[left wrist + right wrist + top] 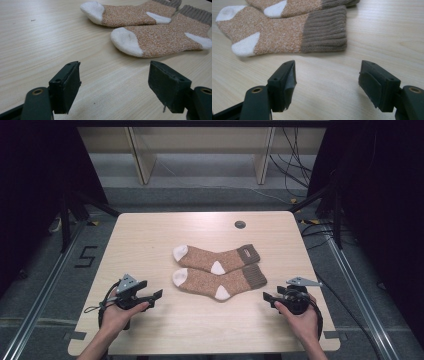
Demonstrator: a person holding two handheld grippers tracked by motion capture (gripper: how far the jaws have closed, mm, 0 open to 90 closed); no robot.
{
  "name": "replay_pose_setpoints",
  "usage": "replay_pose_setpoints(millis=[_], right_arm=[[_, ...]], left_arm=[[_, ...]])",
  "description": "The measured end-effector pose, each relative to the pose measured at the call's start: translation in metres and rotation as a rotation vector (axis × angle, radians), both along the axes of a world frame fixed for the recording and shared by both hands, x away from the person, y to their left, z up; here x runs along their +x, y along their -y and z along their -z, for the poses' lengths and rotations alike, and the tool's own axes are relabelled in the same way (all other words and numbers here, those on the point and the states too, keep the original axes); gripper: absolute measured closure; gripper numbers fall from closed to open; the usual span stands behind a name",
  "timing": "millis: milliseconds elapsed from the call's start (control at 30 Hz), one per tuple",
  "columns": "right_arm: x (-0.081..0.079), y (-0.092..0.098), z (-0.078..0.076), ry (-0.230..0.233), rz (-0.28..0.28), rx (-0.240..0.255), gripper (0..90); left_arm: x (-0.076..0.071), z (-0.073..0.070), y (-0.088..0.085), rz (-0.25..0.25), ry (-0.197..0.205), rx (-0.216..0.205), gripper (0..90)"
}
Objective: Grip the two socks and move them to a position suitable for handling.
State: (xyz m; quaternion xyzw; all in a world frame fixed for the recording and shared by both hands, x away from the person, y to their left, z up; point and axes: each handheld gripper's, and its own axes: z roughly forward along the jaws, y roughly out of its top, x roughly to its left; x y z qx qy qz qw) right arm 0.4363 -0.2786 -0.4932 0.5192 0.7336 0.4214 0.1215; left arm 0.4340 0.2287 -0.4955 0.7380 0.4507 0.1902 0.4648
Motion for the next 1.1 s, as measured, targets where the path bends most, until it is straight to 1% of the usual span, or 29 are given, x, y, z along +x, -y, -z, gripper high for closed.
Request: replay_pose_setpoints(millis=[100,167,200,233,267,300,333,400,433,467,500,533,567,600,633,667,700,733,767,800,833,867,900,933,967,1000,1033,1067,1100], right_arm=[[0.001,0.002,0.001,0.017,-0.018,-0.003,30.6],[0.001,0.003,0.001,0.020,-0.009,-0.014,30.7],[0.000,0.004,-0.001,0.019,0.004,-0.038,30.9],[0.001,0.003,-0.002,0.016,0.004,-0.041,30.9],[0.002,0.002,-0.003,0.004,0.005,-0.028,31.0],[0.003,0.000,-0.003,0.016,0.021,-0.043,31.4],[0.005,-0.001,-0.005,0.016,0.009,-0.042,31.8],[0.007,-0.004,-0.007,0.003,0.042,-0.043,32.8],[0.010,-0.004,-0.008,0.010,0.033,-0.063,33.4],[0.013,-0.005,-0.008,0.012,0.028,-0.047,34.2],[0.016,-0.007,-0.010,-0.012,0.056,-0.052,34.8],[0.020,-0.006,-0.011,0.003,0.049,-0.079,35.2],[0.022,-0.009,-0.013,-0.008,0.058,-0.047,35.7],[0.027,-0.010,-0.015,-0.020,0.062,-0.050,35.9],[0.036,-0.012,-0.017,-0.019,0.047,-0.070,37.2],[0.036,-0.012,-0.017,-0.019,0.047,-0.070,37.2],[0.041,-0.015,-0.017,-0.012,0.043,-0.067,37.2],[0.044,-0.018,-0.019,-0.032,0.046,-0.084,37.2],[0.048,-0.020,-0.018,-0.024,0.029,-0.077,37.2],[0.051,-0.025,-0.019,-0.050,0.054,-0.061,37.2],[0.055,-0.025,-0.019,-0.043,0.034,-0.080,37.2],[0.060,-0.029,-0.018,-0.056,0.039,-0.087,37.2],[0.062,-0.034,-0.018,-0.095,0.055,-0.059,37.0],[0.067,-0.032,-0.016,-0.065,0.020,-0.099,37.0],[0.067,-0.038,-0.016,-0.124,0.048,-0.095,36.8],[0.071,-0.035,-0.014,-0.090,0.003,-0.122,36.6],[0.071,-0.038,-0.013,-0.115,0.026,-0.113,36.4],[0.071,-0.040,-0.013,-0.122,0.037,-0.115,36.2],[0.075,-0.038,-0.011,-0.102,0.014,-0.132,35.9]], left_arm=[[0.001,0.000,0.001,-0.002,0.001,0.004,26.0],[0.001,0.000,0.001,-0.003,-0.001,0.006,26.3],[0.001,-0.001,0.001,-0.008,0.002,0.000,26.6],[0.001,0.000,0.001,0.000,0.001,0.002,26.9],[0.001,0.000,0.001,-0.001,-0.008,0.007,27.6],[0.001,0.000,0.000,-0.005,-0.015,0.007,28.2],[0.002,-0.001,0.000,-0.011,-0.027,0.000,29.3],[0.005,-0.002,0.000,-0.006,-0.044,0.002,30.7],[0.007,-0.003,0.001,-0.011,-0.048,0.001,31.9],[0.010,-0.004,0.002,-0.014,-0.048,-0.005,33.1],[0.013,-0.006,0.004,-0.006,-0.054,0.002,34.2],[0.016,-0.007,0.007,-0.004,-0.052,0.008,34.7],[0.020,-0.008,0.010,0.005,-0.060,0.012,34.9],[0.024,-0.009,0.014,0.011,-0.068,0.009,35.1],[0.028,-0.009,0.018,0.015,-0.072,0.001,35.6],[0.033,-0.009,0.021,0.032,-0.092,0.008,35.6],[0.037,-0.008,0.025,0.032,-0.106,-0.004,35.5],[0.041,-0.007,0.027,0.046,-0.114,0.003,35.4],[0.047,-0.005,0.031,0.037,-0.128,-0.015,35.4],[0.051,-0.005,0.032,0.046,-0.141,0.005,35.2],[0.056,-0.003,0.035,0.039,-0.160,0.010,35.1],[0.060,-0.001,0.038,0.040,-0.174,0.012,35.1],[0.063,0.000,0.039,0.041,-0.184,0.008,35.0],[0.067,0.001,0.042,0.038,-0.198,0.003,35.0],[0.069,0.002,0.044,0.040,-0.203,-0.004,35.0],[0.070,0.002,0.046,0.036,-0.203,-0.014,35.0],[0.072,0.002,0.048,0.042,-0.206,-0.013,34.8],[0.073,0.002,0.051,0.041,-0.205,-0.015,34.8],[0.074,0.002,0.052,0.044,-0.203,-0.002,34.8]])
